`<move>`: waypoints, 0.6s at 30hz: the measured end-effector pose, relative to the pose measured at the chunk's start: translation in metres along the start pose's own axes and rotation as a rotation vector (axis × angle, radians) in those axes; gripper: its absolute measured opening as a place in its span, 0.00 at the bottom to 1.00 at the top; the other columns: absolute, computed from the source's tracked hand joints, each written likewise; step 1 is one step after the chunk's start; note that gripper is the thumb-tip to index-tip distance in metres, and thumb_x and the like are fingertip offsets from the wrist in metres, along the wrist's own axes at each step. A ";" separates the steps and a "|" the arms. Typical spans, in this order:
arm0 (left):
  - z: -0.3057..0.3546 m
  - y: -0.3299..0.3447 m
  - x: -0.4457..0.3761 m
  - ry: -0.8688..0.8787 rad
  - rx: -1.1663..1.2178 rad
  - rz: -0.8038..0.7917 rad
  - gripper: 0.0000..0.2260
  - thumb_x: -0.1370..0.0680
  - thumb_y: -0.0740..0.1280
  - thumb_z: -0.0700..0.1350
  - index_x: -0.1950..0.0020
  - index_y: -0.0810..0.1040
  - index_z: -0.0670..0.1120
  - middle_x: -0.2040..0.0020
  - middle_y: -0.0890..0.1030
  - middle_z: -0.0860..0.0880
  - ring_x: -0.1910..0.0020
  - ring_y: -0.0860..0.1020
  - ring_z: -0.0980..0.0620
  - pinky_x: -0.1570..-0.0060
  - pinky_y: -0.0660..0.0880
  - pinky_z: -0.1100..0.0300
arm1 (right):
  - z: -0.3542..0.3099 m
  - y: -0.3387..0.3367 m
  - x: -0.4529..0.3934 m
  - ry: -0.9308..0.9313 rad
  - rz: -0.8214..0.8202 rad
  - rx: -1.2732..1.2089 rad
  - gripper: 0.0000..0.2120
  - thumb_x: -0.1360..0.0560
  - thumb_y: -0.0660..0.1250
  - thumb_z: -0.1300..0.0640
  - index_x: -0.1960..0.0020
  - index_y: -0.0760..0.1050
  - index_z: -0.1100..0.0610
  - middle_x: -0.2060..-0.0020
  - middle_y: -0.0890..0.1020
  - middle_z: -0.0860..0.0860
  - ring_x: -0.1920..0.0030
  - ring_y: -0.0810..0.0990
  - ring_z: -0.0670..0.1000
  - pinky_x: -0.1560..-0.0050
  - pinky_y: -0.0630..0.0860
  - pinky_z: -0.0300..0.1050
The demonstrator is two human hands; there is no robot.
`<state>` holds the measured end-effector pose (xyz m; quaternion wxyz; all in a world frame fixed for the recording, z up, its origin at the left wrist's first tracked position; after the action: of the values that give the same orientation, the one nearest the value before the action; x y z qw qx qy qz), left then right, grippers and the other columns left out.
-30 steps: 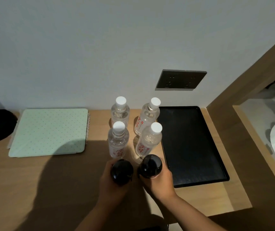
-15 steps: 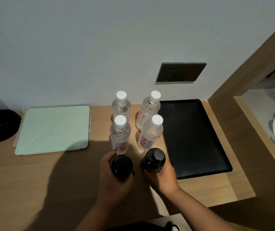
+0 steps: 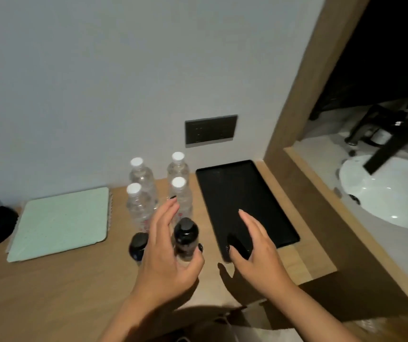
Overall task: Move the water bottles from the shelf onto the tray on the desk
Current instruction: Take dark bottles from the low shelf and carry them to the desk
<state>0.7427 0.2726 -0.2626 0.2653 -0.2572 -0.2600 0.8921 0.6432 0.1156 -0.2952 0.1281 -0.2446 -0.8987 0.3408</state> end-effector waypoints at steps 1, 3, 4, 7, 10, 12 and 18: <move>0.015 0.012 0.000 0.039 -0.034 -0.035 0.38 0.32 0.69 0.52 0.27 0.53 0.57 0.26 0.57 0.58 0.26 0.54 0.64 0.31 0.52 0.71 | 0.005 -0.017 0.010 -0.020 0.023 0.029 0.36 0.25 0.66 0.52 0.24 0.50 0.45 0.25 0.55 0.40 0.28 0.53 0.36 0.30 0.55 0.36; 0.047 0.036 0.003 0.117 -0.057 -0.096 0.38 0.30 0.70 0.51 0.26 0.53 0.54 0.26 0.54 0.61 0.25 0.51 0.63 0.31 0.50 0.69 | 0.018 -0.051 0.032 -0.047 0.067 0.096 0.35 0.23 0.64 0.50 0.24 0.47 0.45 0.25 0.51 0.39 0.26 0.50 0.38 0.30 0.52 0.35; 0.065 0.048 0.005 0.150 -0.054 -0.120 0.38 0.29 0.71 0.50 0.25 0.53 0.54 0.26 0.53 0.62 0.25 0.50 0.63 0.31 0.49 0.70 | 0.027 -0.067 0.044 -0.056 0.085 0.132 0.35 0.23 0.63 0.50 0.24 0.46 0.45 0.25 0.50 0.39 0.26 0.48 0.38 0.30 0.50 0.34; 0.119 0.088 0.013 0.240 -0.018 -0.212 0.37 0.28 0.70 0.49 0.25 0.53 0.53 0.26 0.50 0.65 0.25 0.46 0.64 0.31 0.48 0.71 | 0.054 -0.116 0.083 -0.076 0.136 0.286 0.35 0.23 0.60 0.47 0.24 0.42 0.47 0.24 0.45 0.40 0.26 0.41 0.38 0.30 0.45 0.34; 0.173 0.126 0.024 0.347 -0.005 -0.289 0.35 0.29 0.66 0.52 0.25 0.55 0.51 0.24 0.54 0.58 0.24 0.47 0.63 0.30 0.51 0.68 | 0.084 -0.165 0.122 -0.076 0.198 0.444 0.37 0.23 0.59 0.44 0.23 0.42 0.50 0.23 0.44 0.44 0.26 0.38 0.41 0.28 0.42 0.37; 0.208 0.151 0.030 0.415 0.000 -0.338 0.35 0.28 0.66 0.52 0.24 0.54 0.51 0.23 0.55 0.56 0.24 0.48 0.63 0.28 0.53 0.66 | 0.104 -0.198 0.148 -0.053 0.213 0.528 0.37 0.23 0.58 0.43 0.23 0.43 0.52 0.23 0.44 0.48 0.24 0.39 0.46 0.24 0.44 0.42; 0.312 0.218 0.046 0.636 0.011 -0.421 0.35 0.25 0.66 0.50 0.24 0.51 0.49 0.23 0.54 0.53 0.24 0.51 0.58 0.26 0.56 0.58 | 0.152 -0.293 0.230 0.102 0.298 0.673 0.36 0.23 0.59 0.44 0.23 0.44 0.53 0.23 0.44 0.50 0.23 0.40 0.50 0.26 0.41 0.43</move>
<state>0.4491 0.0407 -0.1803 0.5116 -0.4606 -0.2073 0.6951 0.2846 -0.0367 -0.1944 0.1947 -0.3336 -0.6834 0.6194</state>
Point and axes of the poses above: each hand's wrist, its own x-axis away from the middle knuckle, its own y-axis out of the palm, z = x × y, the point moved 5 cm from there along -x, towards the middle knuckle
